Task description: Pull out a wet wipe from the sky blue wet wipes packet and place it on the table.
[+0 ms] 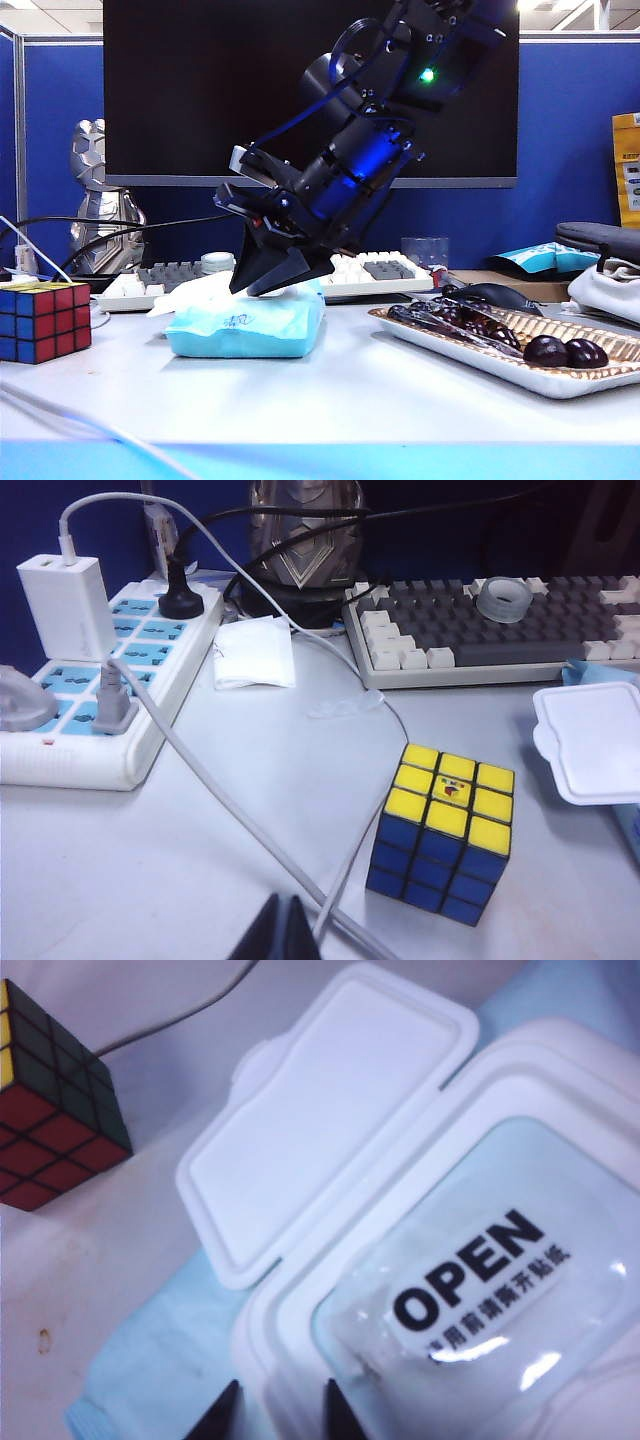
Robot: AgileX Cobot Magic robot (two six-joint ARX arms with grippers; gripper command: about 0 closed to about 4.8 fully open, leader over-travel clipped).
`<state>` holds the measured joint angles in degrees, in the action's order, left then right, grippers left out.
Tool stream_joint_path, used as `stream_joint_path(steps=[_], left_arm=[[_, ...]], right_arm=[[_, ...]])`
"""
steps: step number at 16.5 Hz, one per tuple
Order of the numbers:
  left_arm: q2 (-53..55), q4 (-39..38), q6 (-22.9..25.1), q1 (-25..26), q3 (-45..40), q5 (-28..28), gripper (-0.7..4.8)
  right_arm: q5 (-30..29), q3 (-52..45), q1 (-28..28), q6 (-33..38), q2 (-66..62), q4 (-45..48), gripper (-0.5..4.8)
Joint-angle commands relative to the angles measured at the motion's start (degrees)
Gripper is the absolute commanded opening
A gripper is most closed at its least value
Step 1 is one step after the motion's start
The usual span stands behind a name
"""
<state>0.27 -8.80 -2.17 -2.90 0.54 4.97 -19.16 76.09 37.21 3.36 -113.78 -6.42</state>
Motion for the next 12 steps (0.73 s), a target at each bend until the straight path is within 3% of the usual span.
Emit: stream_joint_path(steps=[1,12], left_arm=[[-0.20,-0.57,0.04,-0.09,-0.24,-0.07,-0.05],[-0.20,-0.57,0.04,-0.07,-0.24,-0.07,-0.05]], right_arm=[[0.76,0.42,0.04,0.07,-0.85,2.60,1.05],[5.35,0.90,0.11,0.02,-3.32,8.28,1.03]])
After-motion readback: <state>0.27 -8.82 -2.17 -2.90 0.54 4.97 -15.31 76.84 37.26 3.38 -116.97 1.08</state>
